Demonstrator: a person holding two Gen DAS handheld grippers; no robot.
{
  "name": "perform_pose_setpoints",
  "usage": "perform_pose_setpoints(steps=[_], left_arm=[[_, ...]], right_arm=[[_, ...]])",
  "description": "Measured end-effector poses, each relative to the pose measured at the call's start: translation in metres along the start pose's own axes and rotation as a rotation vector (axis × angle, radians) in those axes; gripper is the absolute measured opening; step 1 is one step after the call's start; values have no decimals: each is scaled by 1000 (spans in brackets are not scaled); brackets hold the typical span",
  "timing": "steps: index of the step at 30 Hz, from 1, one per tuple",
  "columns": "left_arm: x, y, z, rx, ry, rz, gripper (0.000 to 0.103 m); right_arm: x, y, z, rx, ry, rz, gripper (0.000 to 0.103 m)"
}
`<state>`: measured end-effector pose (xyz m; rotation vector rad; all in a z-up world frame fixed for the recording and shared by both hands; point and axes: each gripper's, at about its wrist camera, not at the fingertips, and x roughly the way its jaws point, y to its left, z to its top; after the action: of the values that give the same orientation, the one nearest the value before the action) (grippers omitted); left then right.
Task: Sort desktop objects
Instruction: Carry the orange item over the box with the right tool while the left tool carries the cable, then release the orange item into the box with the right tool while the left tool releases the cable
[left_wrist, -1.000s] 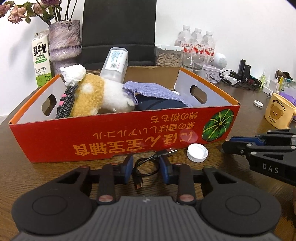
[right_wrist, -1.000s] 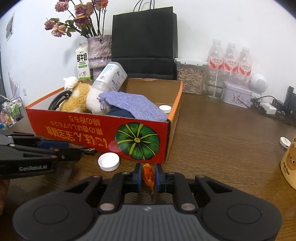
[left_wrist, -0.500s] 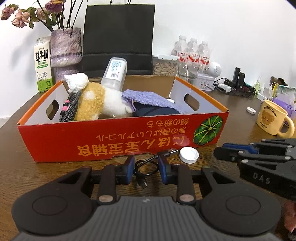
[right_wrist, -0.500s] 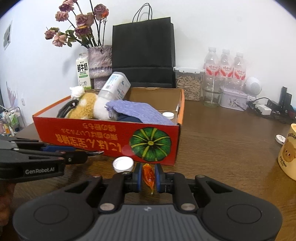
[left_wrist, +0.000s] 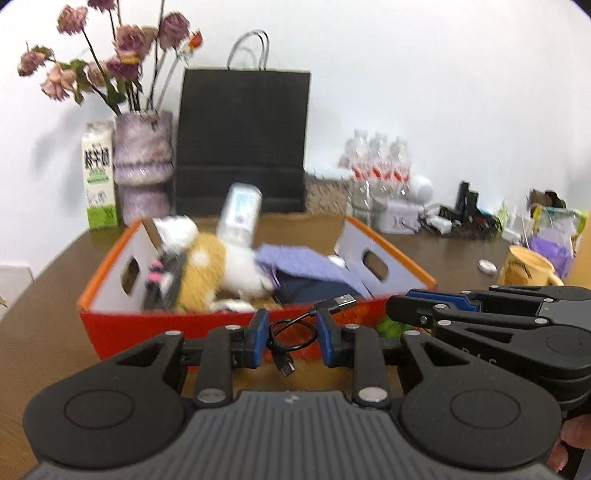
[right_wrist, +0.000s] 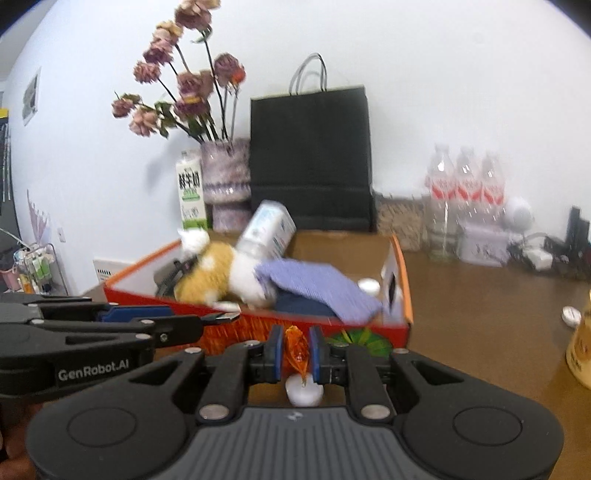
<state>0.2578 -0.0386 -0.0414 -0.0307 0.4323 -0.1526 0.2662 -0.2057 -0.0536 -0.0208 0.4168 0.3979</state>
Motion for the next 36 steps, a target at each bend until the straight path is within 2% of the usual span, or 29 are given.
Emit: perform_pose_setpoints(steps=[8,16,24,29,31,32,33,35,36], left_arm=[[10,24,30,-4,-48,49,29],[37,44,43,-10,-41,67,29],[65,52,33,11,9,86,29],[70,52,30,32,5,103,30],[68,51,29,35,-5,120,37],[67,50,29,37,-13,136,57],[65,50,29,36,-24,177,72],[61,51,30,42,-48,245,88],[59,52,30,34,-56,262,96]], right_arm=[[22,20,36,-48,-31,15,14],[59,32,58,-58,-26,28,14],[91,22,49,-28,51,55,13],[99,18,43,-28,71,49,14],[99,16,42,-24,74,49,15],[98,15,42,-20,71,46,18],[97,15,42,-18,70,41,31],[94,14,43,-18,56,-1,42],[92,12,43,-15,51,-24,55]])
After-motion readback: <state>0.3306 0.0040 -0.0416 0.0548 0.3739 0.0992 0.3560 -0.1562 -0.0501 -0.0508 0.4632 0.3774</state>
